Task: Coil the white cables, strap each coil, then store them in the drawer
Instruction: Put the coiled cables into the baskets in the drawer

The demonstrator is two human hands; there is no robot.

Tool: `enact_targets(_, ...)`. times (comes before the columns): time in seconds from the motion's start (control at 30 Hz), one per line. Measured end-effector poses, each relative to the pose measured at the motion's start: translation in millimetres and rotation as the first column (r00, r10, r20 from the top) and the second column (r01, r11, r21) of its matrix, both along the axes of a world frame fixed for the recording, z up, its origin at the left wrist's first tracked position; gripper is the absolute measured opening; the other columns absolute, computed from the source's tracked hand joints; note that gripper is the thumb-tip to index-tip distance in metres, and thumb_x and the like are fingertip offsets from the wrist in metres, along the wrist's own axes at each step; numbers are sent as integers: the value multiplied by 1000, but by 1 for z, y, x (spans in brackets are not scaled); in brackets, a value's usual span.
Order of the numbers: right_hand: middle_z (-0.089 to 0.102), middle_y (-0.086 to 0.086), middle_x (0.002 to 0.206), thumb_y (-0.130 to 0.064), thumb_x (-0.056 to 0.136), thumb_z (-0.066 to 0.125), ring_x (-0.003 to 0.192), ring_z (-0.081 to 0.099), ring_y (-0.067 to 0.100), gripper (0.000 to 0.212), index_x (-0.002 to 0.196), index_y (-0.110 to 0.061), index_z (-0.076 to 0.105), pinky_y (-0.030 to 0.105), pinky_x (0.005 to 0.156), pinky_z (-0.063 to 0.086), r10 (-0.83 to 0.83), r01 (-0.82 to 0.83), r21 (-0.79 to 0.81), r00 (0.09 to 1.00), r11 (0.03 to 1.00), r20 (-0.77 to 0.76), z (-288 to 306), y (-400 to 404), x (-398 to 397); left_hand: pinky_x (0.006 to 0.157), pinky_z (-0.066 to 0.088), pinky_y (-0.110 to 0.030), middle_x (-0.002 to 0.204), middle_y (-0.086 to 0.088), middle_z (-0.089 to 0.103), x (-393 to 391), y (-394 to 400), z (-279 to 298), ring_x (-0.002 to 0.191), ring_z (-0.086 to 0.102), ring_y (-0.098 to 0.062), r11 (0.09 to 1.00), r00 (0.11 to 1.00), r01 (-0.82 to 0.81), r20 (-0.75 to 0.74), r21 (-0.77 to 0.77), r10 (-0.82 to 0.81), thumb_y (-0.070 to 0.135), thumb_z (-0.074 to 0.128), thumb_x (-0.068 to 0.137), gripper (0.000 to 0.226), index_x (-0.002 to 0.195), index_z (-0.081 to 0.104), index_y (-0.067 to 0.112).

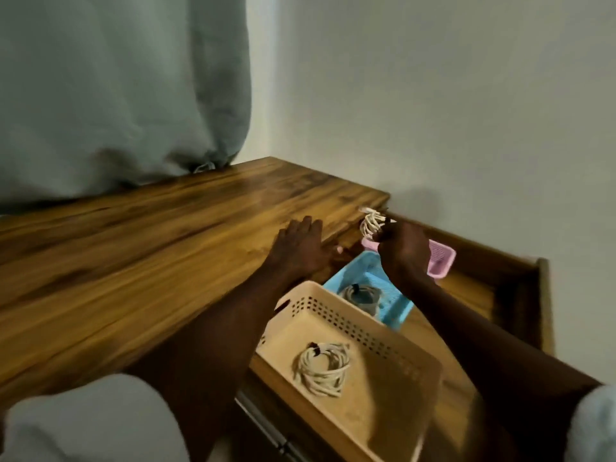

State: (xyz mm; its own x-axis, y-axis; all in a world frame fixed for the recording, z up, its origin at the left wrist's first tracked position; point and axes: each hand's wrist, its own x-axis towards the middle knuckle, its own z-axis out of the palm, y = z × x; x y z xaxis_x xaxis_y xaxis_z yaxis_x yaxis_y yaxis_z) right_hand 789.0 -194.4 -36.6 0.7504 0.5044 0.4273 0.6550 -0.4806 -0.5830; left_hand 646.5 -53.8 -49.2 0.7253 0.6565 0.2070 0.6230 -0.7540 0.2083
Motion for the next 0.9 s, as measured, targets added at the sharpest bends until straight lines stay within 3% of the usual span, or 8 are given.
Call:
enact_targets(0.1, 77, 16, 101, -4, 82, 63, 97, 70, 38, 27, 101, -12, 80, 34, 71, 49, -81, 82, -44, 996, 996, 28, -12, 3, 44, 122, 15, -56, 170, -6, 13, 16, 9, -21, 155, 11, -36, 998, 991, -10, -135, 54, 17, 87, 30, 83, 100, 161, 17, 25)
enact_targets(0.2, 76, 20, 100, -9, 87, 64, 93, 71, 39, 18, 98, -7, 78, 31, 67, 42, -105, 110, -135, 994, 985, 39, -26, 14, 75, 123, 9, -57, 172, -3, 6, 17, 15, -22, 157, 4, -33, 1000, 992, -12, -125, 22, 15, 94, 22, 77, 108, 162, 13, 28)
enact_targets(0.43, 74, 16, 110, -21, 95, 68, 94, 71, 33, 22, 110, -6, 73, 34, 68, 48, -51, 76, -351, 995, 933, 80, -57, 25, 102, 122, 11, -59, 172, -3, 5, 16, 11, -23, 157, 4, -33, 997, 990, -6, -141, 72, 16, 101, 16, 65, 121, 162, 13, 29)
enact_targets(0.53, 72, 12, 115, -21, 92, 69, 94, 70, 32, 22, 111, -10, 75, 32, 66, 46, -37, 73, -311, 992, 948, 122, -53, 8, 102, 122, 12, -58, 171, -2, 13, 13, 11, -19, 156, 10, -32, 1000, 997, -6, -72, 18, 7, 98, 25, 72, 111, 160, 21, 31)
enact_targets(0.6, 73, 6, 115, -20, 90, 70, 96, 69, 29, 20, 108, -17, 77, 30, 65, 44, -16, 56, -273, 989, 960, 146, -41, -17, 99, 121, 19, -55, 165, -2, 30, 10, 3, -16, 153, 24, -30, 999, 1000, -7, 12, -45, 7, 94, 35, 77, 100, 155, 33, 31)
enact_targets(0.73, 77, -1, 110, -30, 94, 69, 92, 71, 21, 15, 102, -24, 80, 32, 72, 52, 189, -167, -172, 974, 971, 125, -25, -80, 100, 112, 35, -48, 146, -6, 54, 9, -48, -17, 135, 47, -30, 999, 988, -38, 152, -26, 42, 76, 52, 85, 78, 142, 49, 23)
enact_targets(0.83, 76, -5, 109, -38, 98, 66, 89, 71, 12, 25, 110, -21, 79, 29, 72, 51, 327, -319, -80, 938, 944, 117, -22, -135, 97, 115, 32, -49, 145, -9, 54, 24, -120, -19, 137, 46, -31, 996, 965, 63, 253, 58, -76, 71, 51, 87, 76, 140, 50, 17)
enact_targets(0.9, 76, -5, 110, -42, 99, 63, 92, 69, 9, 30, 113, -20, 79, 27, 74, 51, 380, -381, -24, 916, 924, 128, -24, -175, 93, 122, 21, -51, 158, -11, 40, 41, -184, -17, 148, 31, -32, 990, 960, 137, 242, 35, -141, 69, 52, 89, 81, 149, 40, 16)
